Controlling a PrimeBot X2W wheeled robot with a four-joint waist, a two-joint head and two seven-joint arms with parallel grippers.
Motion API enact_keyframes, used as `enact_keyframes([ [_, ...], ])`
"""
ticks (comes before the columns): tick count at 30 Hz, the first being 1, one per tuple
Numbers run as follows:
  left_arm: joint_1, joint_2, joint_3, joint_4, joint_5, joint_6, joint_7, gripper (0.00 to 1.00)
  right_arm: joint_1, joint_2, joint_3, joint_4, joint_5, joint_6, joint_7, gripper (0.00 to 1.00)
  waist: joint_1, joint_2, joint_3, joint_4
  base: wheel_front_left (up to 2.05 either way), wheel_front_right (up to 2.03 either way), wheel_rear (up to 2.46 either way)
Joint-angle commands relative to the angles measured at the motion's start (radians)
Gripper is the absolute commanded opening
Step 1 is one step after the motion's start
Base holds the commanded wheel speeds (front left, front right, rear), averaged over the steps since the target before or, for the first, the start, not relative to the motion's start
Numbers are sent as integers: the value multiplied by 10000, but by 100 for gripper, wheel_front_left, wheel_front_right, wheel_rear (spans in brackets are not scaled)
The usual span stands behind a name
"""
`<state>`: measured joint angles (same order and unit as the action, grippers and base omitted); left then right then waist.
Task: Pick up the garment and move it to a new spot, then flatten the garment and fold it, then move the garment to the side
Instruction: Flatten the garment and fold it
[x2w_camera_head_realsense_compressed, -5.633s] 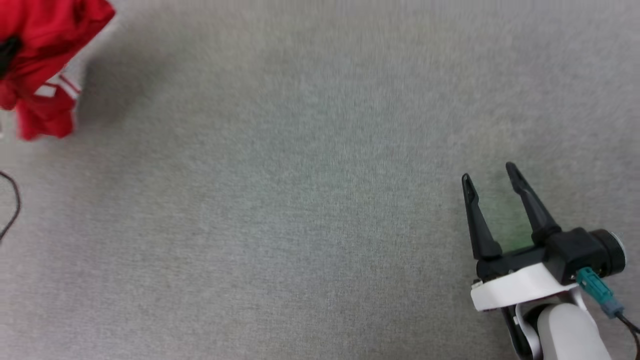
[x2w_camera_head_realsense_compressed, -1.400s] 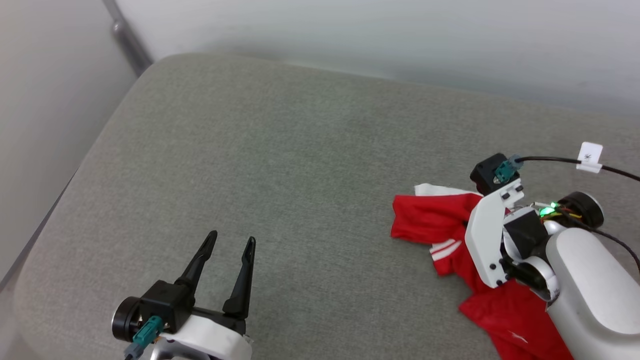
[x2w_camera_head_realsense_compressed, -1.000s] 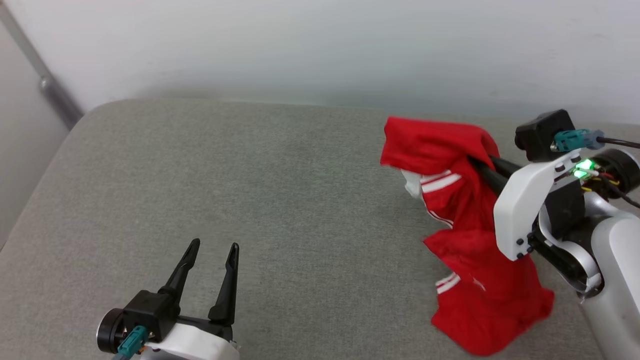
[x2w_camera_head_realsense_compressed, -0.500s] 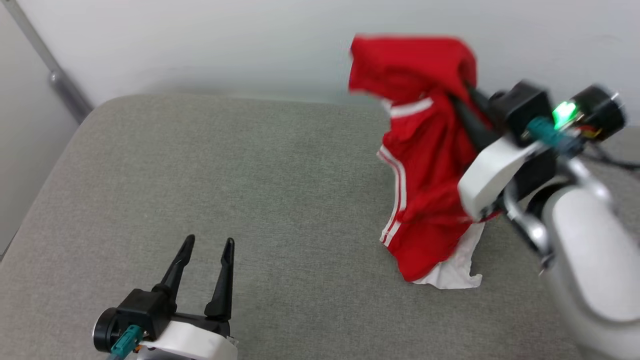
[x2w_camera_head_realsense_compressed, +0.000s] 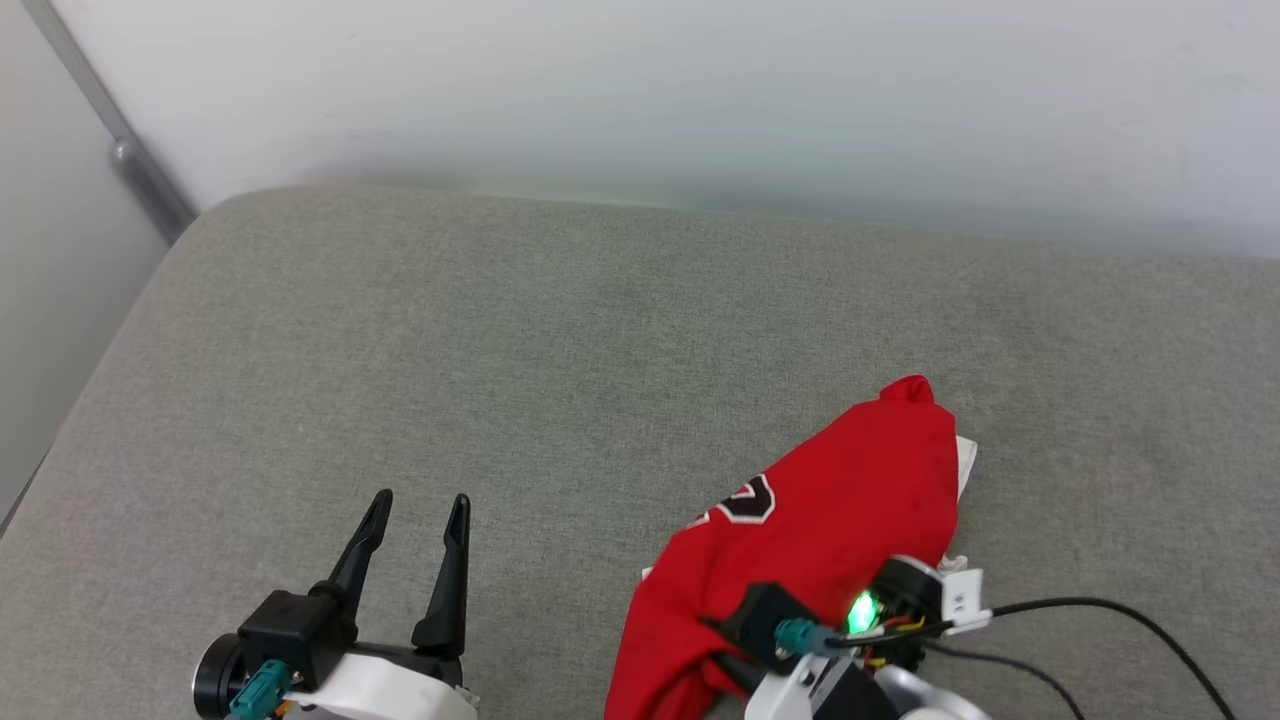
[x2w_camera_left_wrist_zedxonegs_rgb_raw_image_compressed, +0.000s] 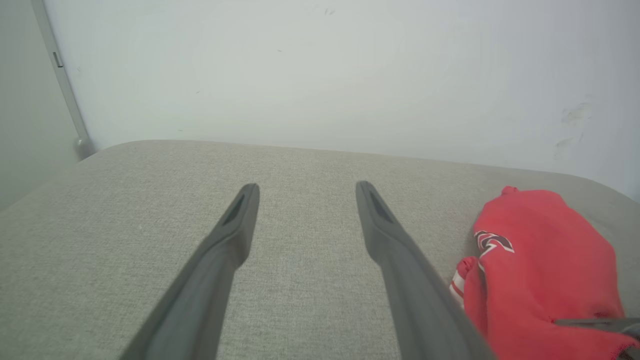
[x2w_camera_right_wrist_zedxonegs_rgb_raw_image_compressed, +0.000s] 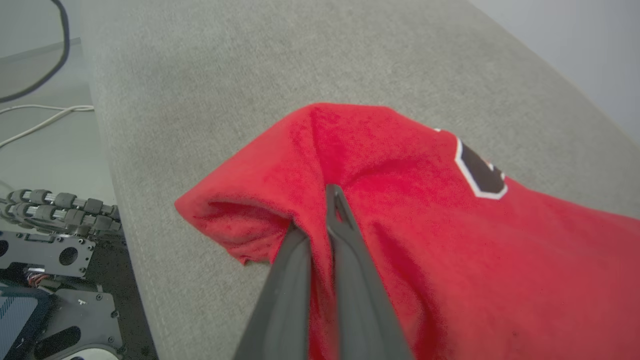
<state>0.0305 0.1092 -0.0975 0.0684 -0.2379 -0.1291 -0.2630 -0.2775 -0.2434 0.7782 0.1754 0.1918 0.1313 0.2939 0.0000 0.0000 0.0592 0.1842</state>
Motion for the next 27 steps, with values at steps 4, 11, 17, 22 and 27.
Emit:
enact_keyframes([
  [4, -98, 27, 2, 55, -45, -14, -27, 100, 106, -105, 537, 559, 387, -9, 396, 92, 0, 0, -72, -46, 0, 0, 0],
  [11, 75, 72, 134, -32, -49, -14, -27, 100, -562, -199, -420, 112, 1103, -9, 84, 100, 0, 0, -219, -360, 0, 0, 0],
  [17, 119, 108, 200, -266, -98, -15, -27, 100, -769, -490, -2318, -1158, 1230, -9, -250, 100, 0, 0, -313, -739, 0, 0, 0],
  [22, 36, 179, 249, -484, -131, -15, -27, 100, -179, -371, -4347, -2155, 1000, -9, -723, 100, 0, 0, -227, -1074, 0, 0, 0],
  [27, -171, 290, -9, -499, -245, -15, -27, 100, 638, 339, -6418, -2825, 527, -7, -1739, 100, 0, 0, -4, -1350, 0, 0, 0],
])
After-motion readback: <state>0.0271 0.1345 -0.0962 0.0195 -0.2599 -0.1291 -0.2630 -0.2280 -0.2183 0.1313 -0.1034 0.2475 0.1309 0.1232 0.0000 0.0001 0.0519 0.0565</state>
